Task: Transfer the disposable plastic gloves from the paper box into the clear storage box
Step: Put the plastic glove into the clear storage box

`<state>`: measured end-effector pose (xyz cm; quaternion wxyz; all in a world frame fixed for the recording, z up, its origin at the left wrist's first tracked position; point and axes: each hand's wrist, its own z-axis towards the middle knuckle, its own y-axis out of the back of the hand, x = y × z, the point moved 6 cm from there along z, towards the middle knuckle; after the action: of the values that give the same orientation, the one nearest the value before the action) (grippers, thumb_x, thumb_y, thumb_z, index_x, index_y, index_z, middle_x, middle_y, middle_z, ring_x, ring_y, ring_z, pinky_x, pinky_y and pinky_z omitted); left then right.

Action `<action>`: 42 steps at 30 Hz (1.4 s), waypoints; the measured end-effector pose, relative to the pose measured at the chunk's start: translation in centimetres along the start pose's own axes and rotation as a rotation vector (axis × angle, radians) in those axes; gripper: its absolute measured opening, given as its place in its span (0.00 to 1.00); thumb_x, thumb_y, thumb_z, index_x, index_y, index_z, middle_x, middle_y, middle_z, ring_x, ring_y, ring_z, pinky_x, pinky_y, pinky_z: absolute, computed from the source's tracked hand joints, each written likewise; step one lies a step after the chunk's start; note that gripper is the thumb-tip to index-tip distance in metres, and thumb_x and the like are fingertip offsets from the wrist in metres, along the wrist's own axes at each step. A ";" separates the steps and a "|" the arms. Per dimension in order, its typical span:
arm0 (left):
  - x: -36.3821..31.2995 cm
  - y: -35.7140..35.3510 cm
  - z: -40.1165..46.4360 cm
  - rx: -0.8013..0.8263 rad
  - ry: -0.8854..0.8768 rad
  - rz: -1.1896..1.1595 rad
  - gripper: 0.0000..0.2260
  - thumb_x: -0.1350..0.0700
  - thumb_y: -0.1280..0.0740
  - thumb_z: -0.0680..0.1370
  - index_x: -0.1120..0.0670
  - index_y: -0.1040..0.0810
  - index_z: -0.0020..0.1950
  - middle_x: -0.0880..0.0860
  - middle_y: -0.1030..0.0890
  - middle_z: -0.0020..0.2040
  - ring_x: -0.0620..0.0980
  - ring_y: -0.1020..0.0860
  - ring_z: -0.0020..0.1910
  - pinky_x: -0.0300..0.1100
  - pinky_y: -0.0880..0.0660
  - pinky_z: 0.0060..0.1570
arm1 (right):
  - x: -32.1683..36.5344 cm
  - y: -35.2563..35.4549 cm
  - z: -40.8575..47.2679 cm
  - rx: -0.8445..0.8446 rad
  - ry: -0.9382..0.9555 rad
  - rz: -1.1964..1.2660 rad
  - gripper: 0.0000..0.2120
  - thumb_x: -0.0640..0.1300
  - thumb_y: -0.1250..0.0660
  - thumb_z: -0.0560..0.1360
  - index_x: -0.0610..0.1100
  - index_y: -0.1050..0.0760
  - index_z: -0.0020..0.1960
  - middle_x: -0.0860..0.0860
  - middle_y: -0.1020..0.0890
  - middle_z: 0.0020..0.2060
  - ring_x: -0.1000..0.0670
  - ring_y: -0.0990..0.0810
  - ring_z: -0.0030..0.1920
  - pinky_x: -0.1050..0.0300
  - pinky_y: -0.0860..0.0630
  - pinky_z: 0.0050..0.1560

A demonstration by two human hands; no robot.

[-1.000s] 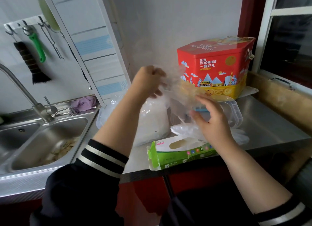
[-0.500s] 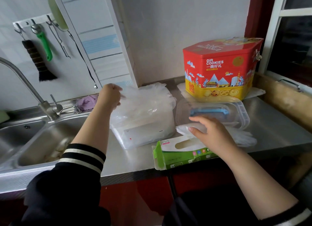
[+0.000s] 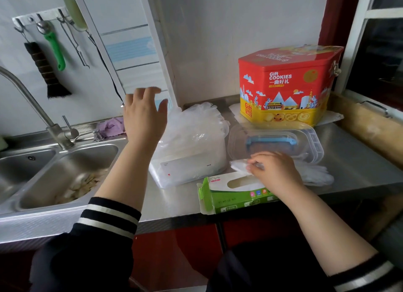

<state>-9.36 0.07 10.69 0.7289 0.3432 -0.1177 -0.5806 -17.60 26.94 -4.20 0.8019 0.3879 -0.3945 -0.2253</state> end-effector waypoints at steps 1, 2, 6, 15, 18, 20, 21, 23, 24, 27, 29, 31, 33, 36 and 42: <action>-1.3 0.5 -0.3 -0.046 -0.069 -0.051 0.13 0.51 0.37 0.79 0.53 0.23 0.61 0.55 0.22 0.59 0.60 0.28 0.58 0.49 0.32 0.54 | 0.1 0.2 0.0 -0.025 0.006 0.011 0.06 0.46 0.29 0.74 0.47 0.15 0.48 0.51 0.15 0.49 0.44 0.19 0.51 0.49 0.27 0.56; -2.5 1.0 -0.5 -0.072 -0.129 -0.111 0.11 0.52 0.37 0.79 0.53 0.22 0.58 0.54 0.20 0.56 0.58 0.26 0.55 0.48 0.31 0.52 | 0.2 0.3 -0.1 -0.045 0.003 0.019 0.05 0.44 0.29 0.74 0.46 0.15 0.47 0.51 0.14 0.47 0.43 0.19 0.48 0.49 0.26 0.53; -7.0 1.6 -2.3 0.046 -0.176 -0.445 0.08 0.53 0.37 0.79 0.53 0.19 0.51 0.47 0.18 0.46 0.45 0.22 0.44 0.39 0.27 0.43 | -0.1 0.9 -0.3 -0.101 -0.097 0.188 0.09 0.45 0.32 0.77 0.45 0.16 0.54 0.49 0.14 0.45 0.46 0.18 0.47 0.56 0.25 0.47; -12.7 -2.5 -5.7 0.538 -0.156 -0.615 0.05 0.55 0.35 0.79 0.51 0.20 0.48 0.44 0.19 0.41 0.43 0.21 0.39 0.45 0.21 0.46 | -1.4 1.5 0.2 -0.263 -0.242 0.666 0.08 0.47 0.33 0.77 0.44 0.18 0.51 0.55 0.16 0.45 0.57 0.19 0.49 0.75 0.30 0.47; -13.2 -3.1 -6.4 0.574 -0.136 -0.624 0.04 0.54 0.35 0.79 0.49 0.21 0.47 0.45 0.18 0.42 0.46 0.20 0.42 0.47 0.21 0.47 | -1.3 0.9 0.7 -0.154 -0.184 0.511 0.11 0.49 0.30 0.75 0.45 0.18 0.55 0.55 0.18 0.51 0.56 0.21 0.54 0.66 0.30 0.54; -13.3 -3.4 -6.7 0.589 -0.113 -0.637 0.04 0.54 0.35 0.79 0.48 0.22 0.45 0.48 0.17 0.43 0.49 0.19 0.44 0.51 0.20 0.47 | -1.2 -0.2 1.1 0.018 -0.132 0.284 0.15 0.52 0.30 0.74 0.48 0.19 0.58 0.55 0.18 0.57 0.54 0.23 0.59 0.58 0.29 0.62; -13.4 -3.6 -7.0 0.602 -0.100 -0.646 0.05 0.55 0.35 0.79 0.48 0.23 0.44 0.49 0.17 0.44 0.50 0.18 0.44 0.52 0.21 0.48 | -1.2 -0.6 1.1 0.091 -0.125 0.164 0.13 0.53 0.31 0.74 0.49 0.19 0.56 0.55 0.18 0.57 0.53 0.22 0.59 0.55 0.28 0.62; -13.6 -4.2 -7.9 0.631 -0.076 -0.654 0.05 0.55 0.35 0.79 0.48 0.23 0.44 0.51 0.16 0.44 0.52 0.18 0.45 0.52 0.21 0.48 | -1.3 -0.9 0.8 0.123 -0.130 0.034 0.08 0.51 0.33 0.75 0.49 0.18 0.49 0.54 0.17 0.51 0.50 0.21 0.54 0.53 0.25 0.55; -13.7 -4.5 -8.5 0.642 -0.066 -0.655 0.04 0.55 0.35 0.79 0.49 0.22 0.45 0.51 0.16 0.44 0.51 0.18 0.44 0.51 0.21 0.48 | -1.4 -0.7 0.7 0.088 -0.139 0.054 0.08 0.50 0.34 0.76 0.49 0.18 0.46 0.54 0.16 0.47 0.50 0.20 0.50 0.53 0.24 0.51; -13.5 -5.2 -10.6 0.654 -0.021 -0.668 0.05 0.56 0.35 0.80 0.52 0.19 0.50 0.45 0.19 0.42 0.42 0.22 0.40 0.39 0.25 0.44 | -1.6 -0.1 0.2 -0.075 -0.198 0.333 0.07 0.47 0.33 0.77 0.46 0.18 0.45 0.51 0.16 0.42 0.49 0.18 0.45 0.53 0.23 0.47; -13.2 -5.8 -12.2 0.637 0.026 -0.685 0.06 0.57 0.35 0.80 0.51 0.20 0.53 0.42 0.21 0.44 0.35 0.24 0.41 0.32 0.28 0.42 | -1.6 0.7 -0.1 -0.189 -0.195 0.480 0.07 0.44 0.32 0.77 0.43 0.17 0.48 0.51 0.16 0.42 0.49 0.18 0.44 0.54 0.23 0.46; -12.4 -6.4 -13.4 0.586 0.092 -0.725 0.06 0.56 0.34 0.79 0.48 0.22 0.55 0.42 0.22 0.51 0.35 0.24 0.47 0.34 0.26 0.49 | -1.3 1.5 -0.4 -0.246 -0.179 0.508 0.08 0.44 0.33 0.77 0.42 0.18 0.51 0.52 0.18 0.43 0.50 0.20 0.43 0.60 0.25 0.41; -11.8 -7.0 -14.2 0.524 0.147 -0.752 0.08 0.54 0.33 0.78 0.47 0.24 0.57 0.43 0.25 0.55 0.36 0.25 0.50 0.42 0.24 0.55 | -1.3 2.1 -0.6 -0.297 -0.156 0.496 0.08 0.44 0.34 0.78 0.41 0.19 0.50 0.50 0.18 0.44 0.52 0.22 0.43 0.67 0.27 0.41; -11.2 -7.6 -15.0 0.540 0.279 -0.878 0.14 0.51 0.30 0.77 0.47 0.27 0.61 0.46 0.24 0.56 0.39 0.23 0.52 0.42 0.23 0.54 | -1.2 2.3 -0.7 -0.319 -0.137 0.519 0.06 0.40 0.35 0.78 0.40 0.21 0.50 0.49 0.19 0.48 0.54 0.23 0.47 0.77 0.32 0.45; -10.7 -8.8 -16.0 0.544 0.481 -1.000 0.11 0.53 0.27 0.74 0.44 0.28 0.47 0.49 0.22 0.40 0.49 0.22 0.41 0.48 0.23 0.48 | 0.4 1.4 -1.5 -0.289 -0.012 0.442 0.02 0.36 0.33 0.76 0.40 0.22 0.48 0.48 0.20 0.51 0.51 0.23 0.53 0.68 0.31 0.53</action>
<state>-10.16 14.97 -4.31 0.2610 0.6519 0.0813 -0.7073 -16.09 28.16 -3.49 0.8763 0.1725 -0.4383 -0.1010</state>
